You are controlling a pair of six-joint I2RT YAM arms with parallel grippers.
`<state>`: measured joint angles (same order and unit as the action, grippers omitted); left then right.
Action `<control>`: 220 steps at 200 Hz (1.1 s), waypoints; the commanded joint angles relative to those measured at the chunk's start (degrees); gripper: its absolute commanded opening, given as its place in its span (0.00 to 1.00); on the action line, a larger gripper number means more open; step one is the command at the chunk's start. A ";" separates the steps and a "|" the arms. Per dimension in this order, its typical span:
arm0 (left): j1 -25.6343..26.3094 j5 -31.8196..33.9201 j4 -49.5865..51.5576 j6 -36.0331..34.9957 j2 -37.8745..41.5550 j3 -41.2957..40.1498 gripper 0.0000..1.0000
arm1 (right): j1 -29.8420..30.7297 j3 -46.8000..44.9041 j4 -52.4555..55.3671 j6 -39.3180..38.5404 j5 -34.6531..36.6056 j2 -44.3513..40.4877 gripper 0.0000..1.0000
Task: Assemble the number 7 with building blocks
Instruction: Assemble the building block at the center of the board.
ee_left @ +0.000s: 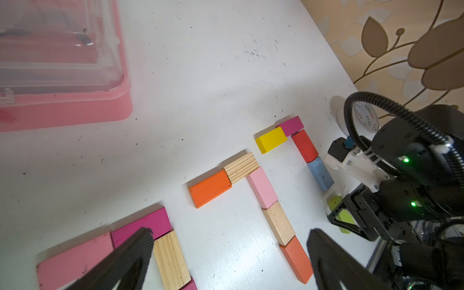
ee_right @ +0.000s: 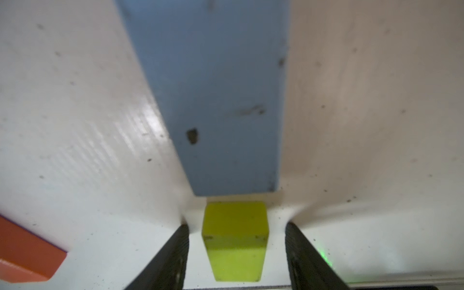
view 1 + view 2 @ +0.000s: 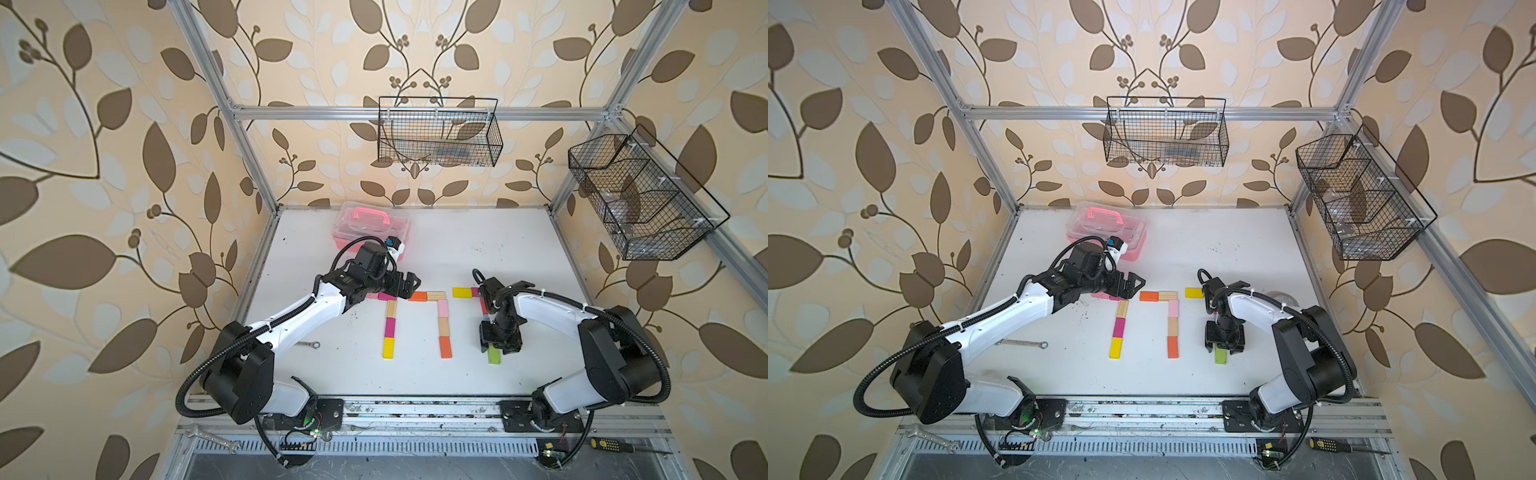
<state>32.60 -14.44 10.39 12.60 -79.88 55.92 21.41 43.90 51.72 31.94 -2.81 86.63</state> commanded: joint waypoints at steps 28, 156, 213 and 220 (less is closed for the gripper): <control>0.11 0.37 -1.60 -0.57 1.55 -0.41 0.99 | 2.40 -4.41 -3.38 4.02 0.42 -1.54 0.62; 0.15 -0.76 -2.66 0.58 0.51 0.06 0.99 | -1.40 -1.62 -2.49 -0.41 1.52 -4.12 0.20; 0.15 -0.50 -2.46 0.87 0.50 0.24 0.99 | -1.90 -1.46 -3.02 -1.21 0.30 -2.38 0.19; 0.16 -0.57 -2.48 0.90 0.48 0.24 0.99 | -1.74 -1.45 -3.03 -1.33 0.31 -2.27 0.20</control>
<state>32.60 -14.48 9.23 12.67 -79.88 55.92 19.68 41.63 49.19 31.73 -2.15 83.05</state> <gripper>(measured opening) 0.989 0.276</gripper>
